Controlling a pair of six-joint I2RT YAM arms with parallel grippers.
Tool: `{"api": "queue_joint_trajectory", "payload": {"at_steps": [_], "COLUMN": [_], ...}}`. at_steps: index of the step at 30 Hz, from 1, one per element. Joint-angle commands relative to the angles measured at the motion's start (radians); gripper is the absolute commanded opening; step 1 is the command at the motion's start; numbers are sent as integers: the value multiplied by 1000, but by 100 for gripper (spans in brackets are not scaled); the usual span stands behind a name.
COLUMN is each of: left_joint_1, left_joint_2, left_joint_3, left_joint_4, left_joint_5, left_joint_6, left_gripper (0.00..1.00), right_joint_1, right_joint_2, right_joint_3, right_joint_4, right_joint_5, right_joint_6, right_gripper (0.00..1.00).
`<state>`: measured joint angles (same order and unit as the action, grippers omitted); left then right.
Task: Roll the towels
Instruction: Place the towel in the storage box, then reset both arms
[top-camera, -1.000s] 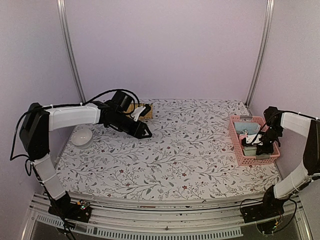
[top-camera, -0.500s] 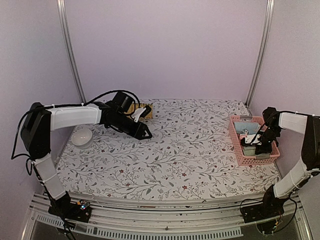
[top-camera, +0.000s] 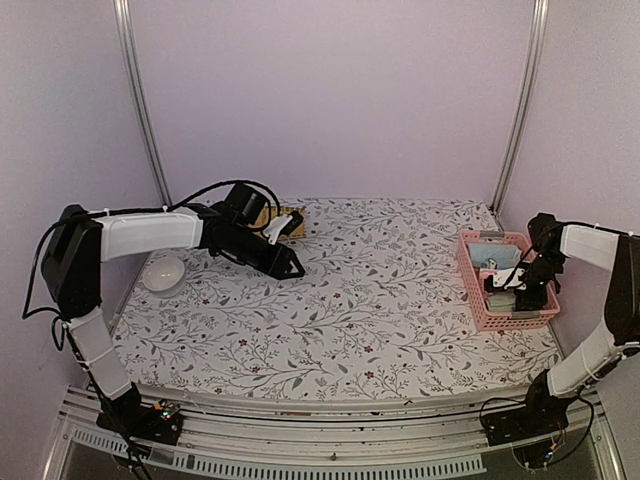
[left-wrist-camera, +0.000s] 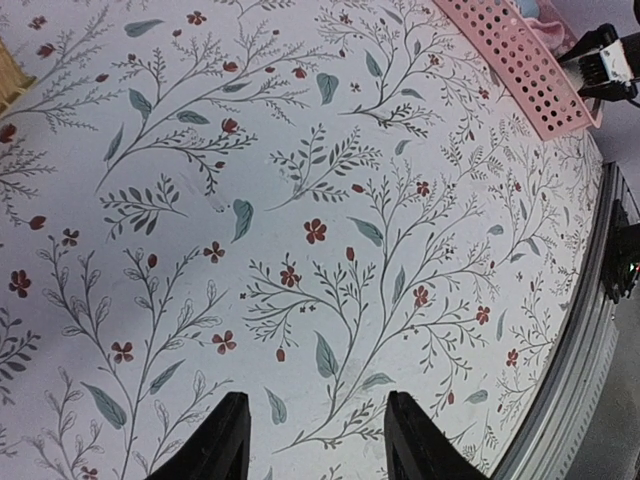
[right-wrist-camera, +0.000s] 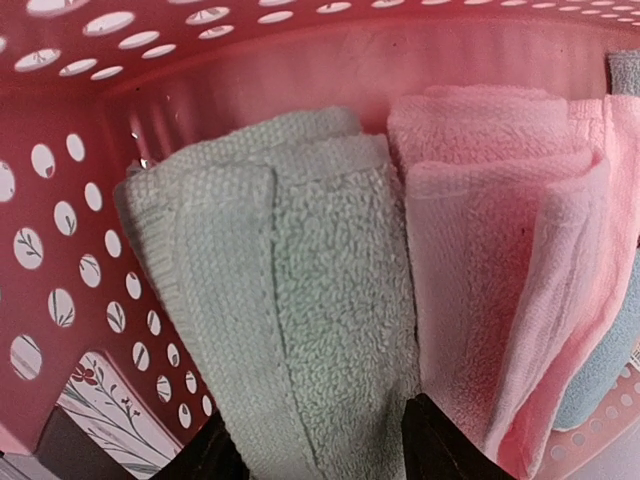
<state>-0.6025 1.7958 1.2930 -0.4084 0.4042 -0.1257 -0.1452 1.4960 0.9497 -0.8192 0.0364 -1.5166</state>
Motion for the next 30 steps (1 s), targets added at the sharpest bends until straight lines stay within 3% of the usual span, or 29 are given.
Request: {"api": "queue_joint_trajectory", "payload": {"at_steps": [1,22,27,30], "left_joint_1": [7,9,10,11], "left_joint_2": [17,-1,-17,-24], "left_joint_3": [-6,-3,-8,-8], "left_joint_4": [0,-8,-17,-20], "left_joint_5": [17,6,-75,-132], "left_joint_6": [5,12,35,52], "left_gripper": [48,48,50,52], "right_joint_1": [-12,-34,-28,0], "right_joint_2": [-37,-109,-101,-71], "right_joint_3": [14,133,314,469], "right_joint_4": [-44,-236,-293,-309], "right_joint_5": [36,100,-37,-178], "right_joint_6": [-2,-26,47,189], "right_gripper": [56,61,62,62]}}
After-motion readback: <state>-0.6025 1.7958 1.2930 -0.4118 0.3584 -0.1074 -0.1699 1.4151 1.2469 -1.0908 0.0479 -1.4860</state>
